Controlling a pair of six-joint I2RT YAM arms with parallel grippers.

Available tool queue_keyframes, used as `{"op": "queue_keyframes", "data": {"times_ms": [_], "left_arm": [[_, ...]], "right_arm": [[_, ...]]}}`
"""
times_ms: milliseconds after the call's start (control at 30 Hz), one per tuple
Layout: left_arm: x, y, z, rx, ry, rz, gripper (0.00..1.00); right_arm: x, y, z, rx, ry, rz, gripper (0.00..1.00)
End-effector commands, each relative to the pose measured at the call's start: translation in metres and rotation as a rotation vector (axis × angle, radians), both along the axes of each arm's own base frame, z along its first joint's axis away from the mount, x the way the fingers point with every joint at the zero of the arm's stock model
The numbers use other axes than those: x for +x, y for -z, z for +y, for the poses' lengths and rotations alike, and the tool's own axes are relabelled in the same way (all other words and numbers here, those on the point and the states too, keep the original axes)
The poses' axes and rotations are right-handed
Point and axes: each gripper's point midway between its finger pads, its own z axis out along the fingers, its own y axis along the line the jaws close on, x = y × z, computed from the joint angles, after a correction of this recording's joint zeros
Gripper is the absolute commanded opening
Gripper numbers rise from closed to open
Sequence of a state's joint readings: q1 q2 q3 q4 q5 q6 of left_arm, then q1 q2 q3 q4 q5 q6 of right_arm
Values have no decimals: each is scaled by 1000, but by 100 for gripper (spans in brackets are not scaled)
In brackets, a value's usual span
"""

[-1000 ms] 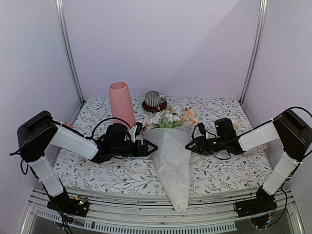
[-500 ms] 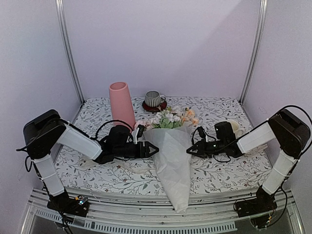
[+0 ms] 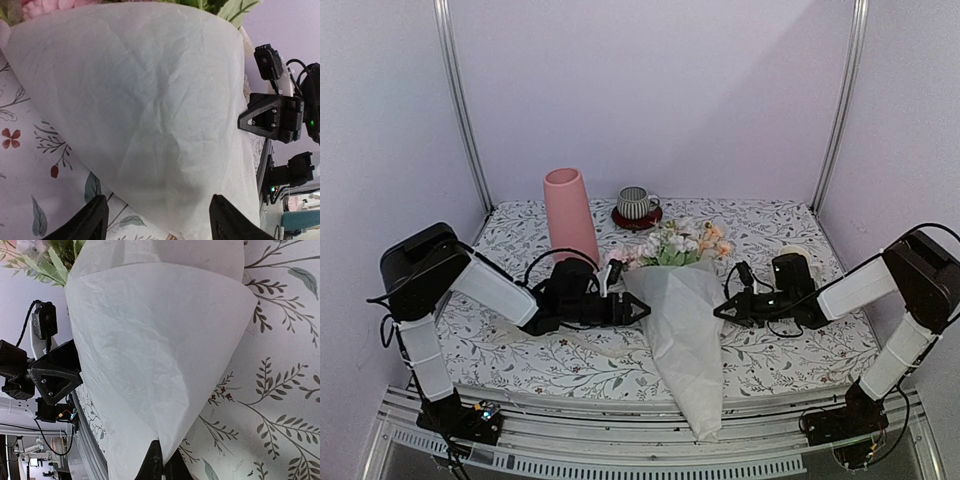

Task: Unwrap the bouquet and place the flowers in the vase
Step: Adjust the folded wrapping paper at the center of the board.

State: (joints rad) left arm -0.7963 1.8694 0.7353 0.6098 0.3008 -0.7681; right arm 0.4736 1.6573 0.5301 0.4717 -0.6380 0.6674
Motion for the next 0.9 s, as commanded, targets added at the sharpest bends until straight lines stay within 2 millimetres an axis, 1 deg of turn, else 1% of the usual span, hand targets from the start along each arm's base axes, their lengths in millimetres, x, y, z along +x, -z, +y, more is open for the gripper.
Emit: {"op": "queue_keyframes", "data": {"times_ms": [0,67,200,267,300,567,667,767,833,867], "left_arm": [[6,-5,-14,-40,42,-9,72],[6,-2,-21,-43,65,2,72],[8,-9,-32,-57,88,-13,72],[8,2,-35,-42,97,4,72],[8,4,-37,-38,103,8,72],[13,7,-49,-41,131,8,72],[13,8,-52,-44,140,11,72],[14,8,-52,-41,135,9,72],[13,8,-48,-35,126,5,72],[13,5,-47,-36,120,0,73]], "right_arm": [[-1,-5,-13,-1,34,-21,3],[-3,-4,-17,-6,42,-20,3],[-8,-2,-24,-15,55,-19,3],[-9,-3,-27,-17,62,-22,3],[-9,-4,-29,-18,68,-25,3],[-12,-11,-42,-62,120,-54,3],[-14,-10,-46,-74,133,-58,3],[-15,-9,-48,-78,138,-52,4],[-16,-8,-48,-80,135,-49,8],[-16,-7,-48,-80,134,-49,11]]}}
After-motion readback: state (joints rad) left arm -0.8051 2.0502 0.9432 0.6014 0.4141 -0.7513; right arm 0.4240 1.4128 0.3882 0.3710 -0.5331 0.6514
